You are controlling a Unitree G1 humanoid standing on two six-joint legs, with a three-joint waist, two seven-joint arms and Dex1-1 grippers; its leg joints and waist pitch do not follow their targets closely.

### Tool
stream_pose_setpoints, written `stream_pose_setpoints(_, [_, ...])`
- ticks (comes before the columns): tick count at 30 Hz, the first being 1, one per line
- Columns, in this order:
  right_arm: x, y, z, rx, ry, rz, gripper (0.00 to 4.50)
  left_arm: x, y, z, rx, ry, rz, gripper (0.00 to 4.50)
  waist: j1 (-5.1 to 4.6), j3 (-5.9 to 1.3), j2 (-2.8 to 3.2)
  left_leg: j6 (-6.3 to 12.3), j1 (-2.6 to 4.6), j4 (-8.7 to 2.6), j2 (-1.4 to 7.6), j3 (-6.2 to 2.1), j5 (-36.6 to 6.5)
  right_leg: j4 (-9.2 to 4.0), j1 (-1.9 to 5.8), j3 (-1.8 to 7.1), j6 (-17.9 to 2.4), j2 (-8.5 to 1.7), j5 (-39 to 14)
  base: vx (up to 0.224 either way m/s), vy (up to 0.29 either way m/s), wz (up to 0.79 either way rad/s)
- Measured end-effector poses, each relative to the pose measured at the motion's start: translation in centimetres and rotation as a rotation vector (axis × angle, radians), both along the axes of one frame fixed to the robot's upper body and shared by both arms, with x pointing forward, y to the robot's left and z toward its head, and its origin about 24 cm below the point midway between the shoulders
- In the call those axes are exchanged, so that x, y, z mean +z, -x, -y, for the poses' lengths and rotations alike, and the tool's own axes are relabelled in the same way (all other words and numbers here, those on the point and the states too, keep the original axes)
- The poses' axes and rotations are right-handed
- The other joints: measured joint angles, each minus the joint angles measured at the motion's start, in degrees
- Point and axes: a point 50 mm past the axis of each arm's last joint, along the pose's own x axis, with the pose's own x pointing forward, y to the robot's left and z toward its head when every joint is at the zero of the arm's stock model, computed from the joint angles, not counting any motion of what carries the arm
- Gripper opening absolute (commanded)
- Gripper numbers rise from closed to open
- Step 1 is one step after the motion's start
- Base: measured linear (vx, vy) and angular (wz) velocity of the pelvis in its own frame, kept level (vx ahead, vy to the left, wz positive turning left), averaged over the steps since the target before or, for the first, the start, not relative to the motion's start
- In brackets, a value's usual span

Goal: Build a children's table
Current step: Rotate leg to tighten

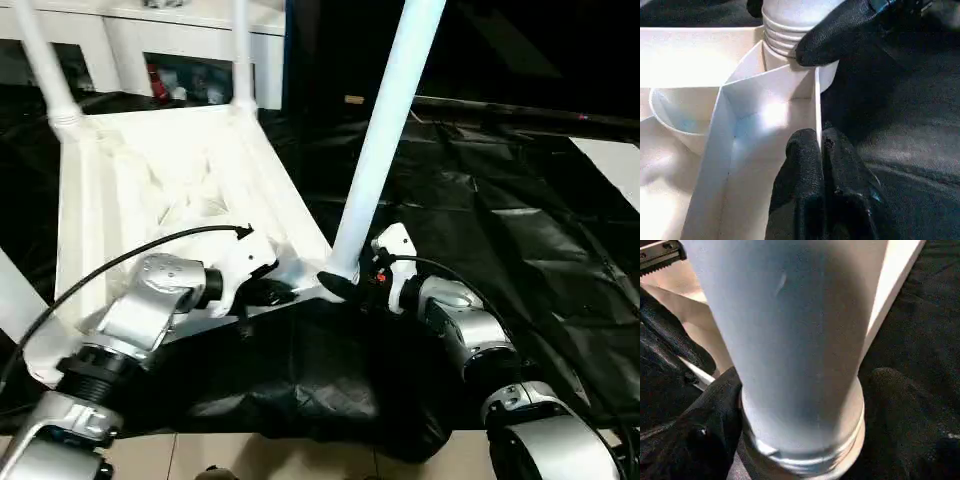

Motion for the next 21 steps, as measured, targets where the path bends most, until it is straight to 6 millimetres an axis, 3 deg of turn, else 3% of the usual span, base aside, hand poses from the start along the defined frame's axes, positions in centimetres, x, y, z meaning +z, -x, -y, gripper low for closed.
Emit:
stream_pose_setpoints(3, [0.0, 0.0, 0.1, 0.006, 0.004, 0.0, 4.09, 0.0, 0.0, 0.1, -0.006, -0.001, 0.003, 0.02, 0.15, 0.0, 0.0, 0.0, 0.05, 0.0, 0.0, 0.0, 0.0, 0.0, 0.04, 0.0, 0.0, 0.0, 0.0, 0.0, 0.0, 0.0])
stream_pose_setpoints(4, [0.0, 0.0, 0.1, 0.009, 0.006, 0.0, 4.37, 0.0, 0.0, 0.1, -0.009, 0.0, 0.003, 0.0, 0.16, 0.0, 0.0, 0.0, 0.05, 0.0, 0.0, -0.01, 0.0, 0.0, 0.04, 0.0, 0.0, 0.0, 0.0, 0.0, 0.0, 0.0])
stream_pose_setpoints(7, [0.0, 0.2, 0.6, 0.06, 0.016, -0.004, 4.49, 0.0, 0.5, 0.0, -0.04, 0.026, -0.009, 0.0, 0.19, -0.01, 0.02, 0.0, 0.03, 0.0, 0.0, 0.0, 0.0, -0.04, 0.05, 0.0, 0.0, 0.0, 0.0, 0.0, 0.0, 0.0])
stream_pose_setpoints(19, [0.5, 1.3, 1.3, 0.3, 0.042, -0.002, 4.49, -0.2, 2.0, -0.5, -0.133, 0.057, -0.057, 0.0, 0.47, 0.03, 0.1, 0.0, -0.06, 0.07, 0.0, 0.01, 0.0, -0.06, 0.05, 0.0, 0.0, -0.03, 0.0, 0.0, 0.0, 0.0])
stream_pose_setpoints(21, [0.5, 1.4, 1.5, 0.312, 0.044, -0.004, 4.23, -0.2, 2.0, -0.6, -0.134, 0.056, -0.058, 0.0, 0.48, 0.03, 0.1, 0.01, -0.05, 0.07, -0.01, 0.0, 0.0, -0.04, 0.06, 0.0, 0.0, -0.03, 0.0, 0.0, 0.0, 0.0])
